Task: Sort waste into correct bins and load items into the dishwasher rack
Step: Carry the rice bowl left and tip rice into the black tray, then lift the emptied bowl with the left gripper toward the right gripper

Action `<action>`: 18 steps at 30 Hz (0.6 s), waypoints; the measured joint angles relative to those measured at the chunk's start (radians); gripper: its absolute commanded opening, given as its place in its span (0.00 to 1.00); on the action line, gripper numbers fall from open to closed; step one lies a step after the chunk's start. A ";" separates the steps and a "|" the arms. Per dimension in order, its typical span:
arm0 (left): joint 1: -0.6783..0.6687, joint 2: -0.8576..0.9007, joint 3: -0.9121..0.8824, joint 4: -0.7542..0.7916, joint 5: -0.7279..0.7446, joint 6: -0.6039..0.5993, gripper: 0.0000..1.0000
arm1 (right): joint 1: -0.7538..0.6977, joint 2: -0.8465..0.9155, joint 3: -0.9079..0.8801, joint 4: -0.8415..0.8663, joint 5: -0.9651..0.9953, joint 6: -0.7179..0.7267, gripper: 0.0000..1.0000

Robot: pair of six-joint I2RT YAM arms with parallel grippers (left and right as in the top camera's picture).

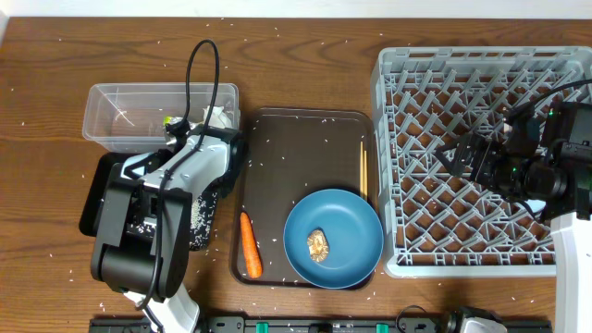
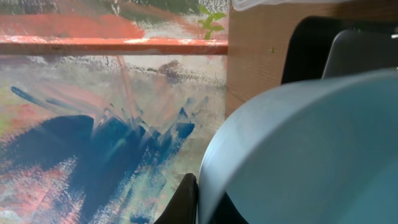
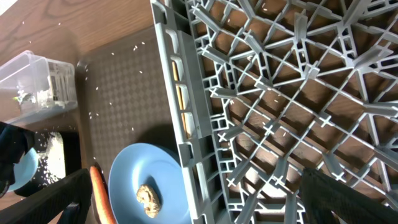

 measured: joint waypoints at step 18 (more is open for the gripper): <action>0.025 -0.040 0.002 -0.176 0.172 -0.198 0.06 | 0.000 0.000 0.000 0.000 0.000 -0.001 0.99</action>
